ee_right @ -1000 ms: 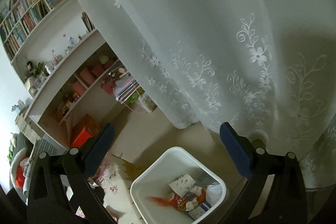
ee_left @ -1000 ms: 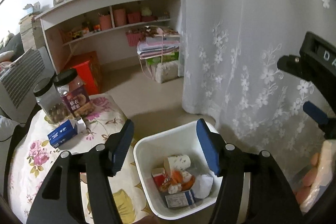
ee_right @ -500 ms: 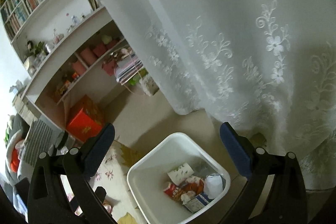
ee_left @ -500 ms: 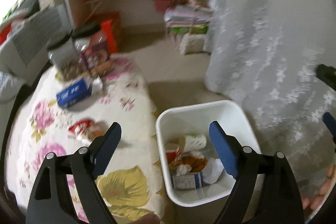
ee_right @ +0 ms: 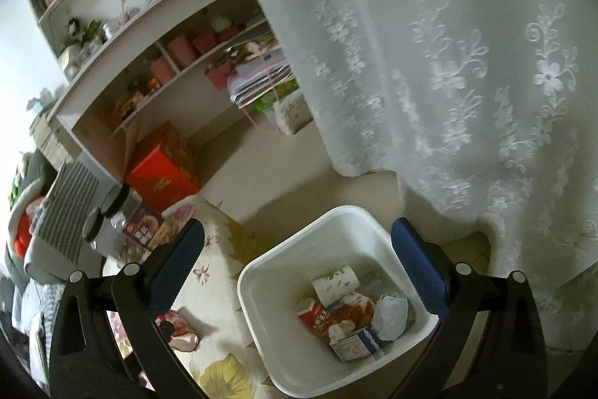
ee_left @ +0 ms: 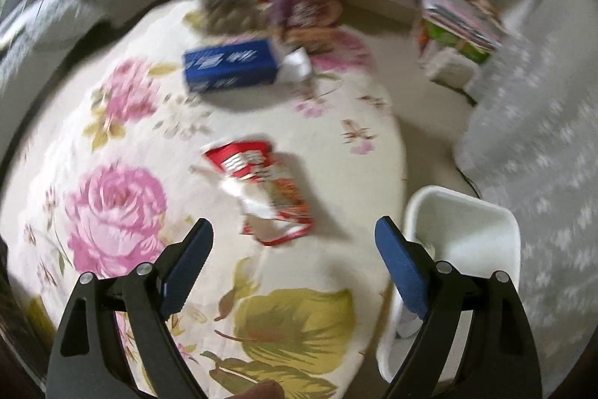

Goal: Collect trash
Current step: 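Move both tools back over the table toward the noodle cup and carton, then grasp the red-and-white noodle cup with the left tool while the right tool grasps the blue carton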

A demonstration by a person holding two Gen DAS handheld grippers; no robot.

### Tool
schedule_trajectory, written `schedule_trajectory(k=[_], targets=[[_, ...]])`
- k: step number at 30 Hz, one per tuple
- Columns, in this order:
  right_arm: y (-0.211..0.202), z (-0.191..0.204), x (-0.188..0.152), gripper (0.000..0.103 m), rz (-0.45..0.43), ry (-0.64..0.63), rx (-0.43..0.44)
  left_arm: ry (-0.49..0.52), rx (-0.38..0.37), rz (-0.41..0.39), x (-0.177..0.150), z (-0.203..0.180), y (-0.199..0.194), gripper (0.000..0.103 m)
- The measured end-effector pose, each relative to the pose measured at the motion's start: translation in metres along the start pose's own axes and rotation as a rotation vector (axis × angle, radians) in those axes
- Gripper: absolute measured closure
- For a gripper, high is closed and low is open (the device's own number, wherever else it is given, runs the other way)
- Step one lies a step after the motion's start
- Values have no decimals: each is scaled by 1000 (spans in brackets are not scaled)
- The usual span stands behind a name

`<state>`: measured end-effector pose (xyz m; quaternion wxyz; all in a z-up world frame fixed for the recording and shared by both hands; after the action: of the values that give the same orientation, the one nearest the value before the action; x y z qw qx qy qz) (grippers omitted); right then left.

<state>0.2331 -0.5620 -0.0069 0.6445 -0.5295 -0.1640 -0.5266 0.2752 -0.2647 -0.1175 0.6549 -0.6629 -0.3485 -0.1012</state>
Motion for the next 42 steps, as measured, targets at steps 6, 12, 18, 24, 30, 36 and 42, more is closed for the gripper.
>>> schedule_trajectory(k=[6, 12, 18, 24, 30, 36, 42], targets=[[8, 13, -7, 7, 28, -53, 3, -112, 12, 120, 2, 22, 41, 17], [21, 32, -18, 7, 60, -106, -7, -138, -52, 242, -2, 21, 78, 21], [40, 70, -35, 7, 103, -170, -3, -99, -159, 243, 5, 27, 75, 51], [65, 126, -70, 7, 175, -235, 41, -85, -216, 264, 16, 75, 69, 53], [87, 193, -120, 7, 262, -304, 105, -16, -168, 176, 42, 145, 58, 53], [113, 264, -163, 7, 313, -343, 100, 32, -126, 55, 78, 210, 35, 53], [146, 310, -178, 7, 351, -235, 50, 83, -67, -167, 123, 265, 3, 53]])
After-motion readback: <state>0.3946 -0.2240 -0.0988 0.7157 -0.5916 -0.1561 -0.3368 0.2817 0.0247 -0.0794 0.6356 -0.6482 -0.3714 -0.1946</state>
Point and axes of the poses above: each gripper's, at about its wrist camera, not at the fingertips, and y roughly the way its jaws point, z to its left, x to its top, the point moved 7 cm from there along y, roughly the way its jaws point, and after that the axes turned 10 degrees about -z, right-handed, at the moved point
